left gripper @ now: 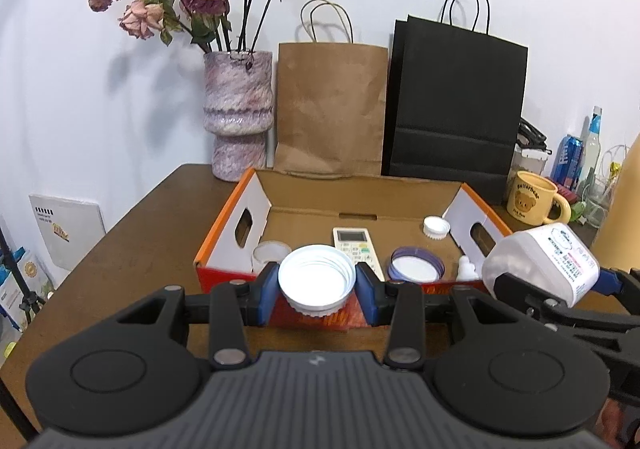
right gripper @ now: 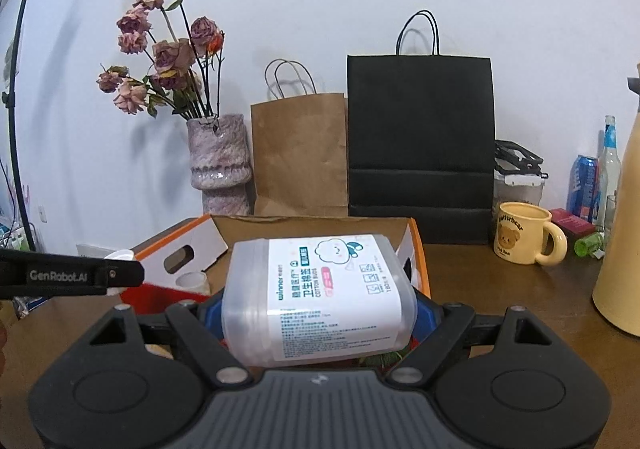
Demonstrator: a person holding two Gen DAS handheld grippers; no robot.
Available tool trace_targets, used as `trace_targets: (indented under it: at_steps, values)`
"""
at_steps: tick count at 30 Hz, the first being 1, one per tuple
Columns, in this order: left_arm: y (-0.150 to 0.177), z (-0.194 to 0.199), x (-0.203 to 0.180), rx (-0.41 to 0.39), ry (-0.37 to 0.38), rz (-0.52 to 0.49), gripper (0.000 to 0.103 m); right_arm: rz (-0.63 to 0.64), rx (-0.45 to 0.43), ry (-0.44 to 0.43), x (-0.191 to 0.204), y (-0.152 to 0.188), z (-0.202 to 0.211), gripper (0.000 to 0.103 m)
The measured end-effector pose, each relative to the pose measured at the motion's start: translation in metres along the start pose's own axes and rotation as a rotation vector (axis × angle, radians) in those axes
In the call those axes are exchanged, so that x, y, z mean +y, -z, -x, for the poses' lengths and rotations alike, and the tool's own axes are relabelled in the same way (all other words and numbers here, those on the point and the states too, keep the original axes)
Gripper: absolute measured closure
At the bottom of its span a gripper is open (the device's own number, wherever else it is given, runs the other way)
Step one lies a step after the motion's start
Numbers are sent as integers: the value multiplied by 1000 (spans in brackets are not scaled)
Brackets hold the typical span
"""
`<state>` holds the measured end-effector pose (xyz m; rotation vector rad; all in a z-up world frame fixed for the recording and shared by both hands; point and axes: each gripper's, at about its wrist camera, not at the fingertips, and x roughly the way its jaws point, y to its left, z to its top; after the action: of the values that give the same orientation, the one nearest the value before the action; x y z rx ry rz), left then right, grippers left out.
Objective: Organize rigid objects
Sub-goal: 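Lift the white cap with the left gripper while the right gripper grasps the clear pill container, then carry the white cap over the box with the left gripper while the right gripper carries the pill container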
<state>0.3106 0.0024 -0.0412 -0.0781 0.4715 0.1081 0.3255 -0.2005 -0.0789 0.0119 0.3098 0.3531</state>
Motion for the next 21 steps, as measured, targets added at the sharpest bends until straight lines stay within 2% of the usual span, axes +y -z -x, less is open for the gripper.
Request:
trace_targets:
  at_steps: [21]
  values:
    - [-27, -53, 1, 3, -12, 44, 61, -19, -24, 4, 4, -20, -50, 19]
